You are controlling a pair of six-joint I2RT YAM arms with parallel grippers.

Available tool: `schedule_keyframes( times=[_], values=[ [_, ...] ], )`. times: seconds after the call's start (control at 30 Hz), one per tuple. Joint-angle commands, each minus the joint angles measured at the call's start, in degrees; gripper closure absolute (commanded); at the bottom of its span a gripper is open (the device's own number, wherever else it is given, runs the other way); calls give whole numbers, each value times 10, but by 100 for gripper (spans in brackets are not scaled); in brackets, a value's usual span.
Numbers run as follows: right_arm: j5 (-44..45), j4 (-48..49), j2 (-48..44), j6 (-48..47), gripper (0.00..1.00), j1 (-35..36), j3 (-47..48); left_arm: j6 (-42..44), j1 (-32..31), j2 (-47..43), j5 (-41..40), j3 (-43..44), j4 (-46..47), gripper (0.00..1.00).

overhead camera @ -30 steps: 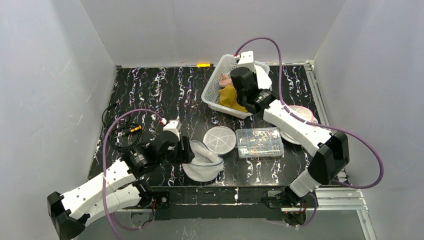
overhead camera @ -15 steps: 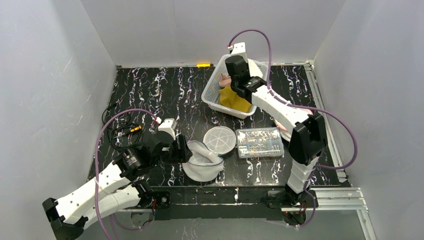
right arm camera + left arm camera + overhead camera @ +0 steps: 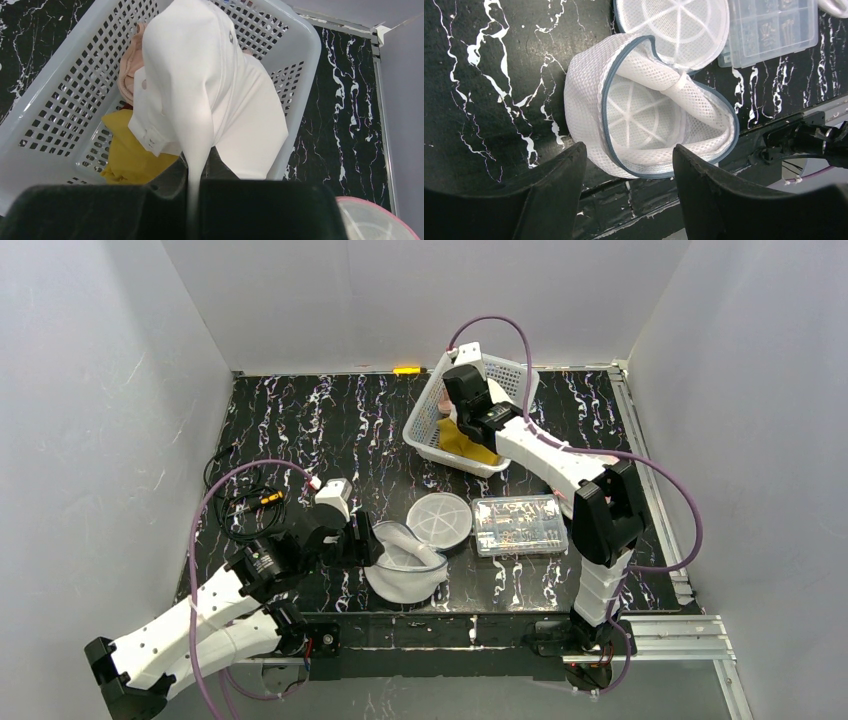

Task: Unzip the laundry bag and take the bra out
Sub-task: Place the bra in the bin.

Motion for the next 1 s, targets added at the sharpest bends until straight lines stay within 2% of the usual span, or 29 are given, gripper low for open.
schedule_keyframes(
  times=[0.0, 0.5, 0.53, 0.63, 0.7, 0.97],
  values=[
    [7, 19, 20, 10, 99, 3, -4, -9, -1, -3, -8, -13, -5, 39],
    [0, 42, 78, 14, 99, 4, -18, -13, -1, -6, -9, -24, -4, 38],
    [-4, 46, 74, 16, 95, 5, -23, -14, -1, -5, -9, -25, -5, 38],
    [-13, 50, 61, 19, 72, 8, -29, -14, -1, -3, -9, -25, -3, 39],
    [-19, 51, 49, 21, 61, 11, -31, -14, -1, -2, -8, -25, 0, 38],
    [-42, 40, -5, 41, 34, 19, -34, -16, -1, 1, -3, -27, 5, 39]
  ],
)
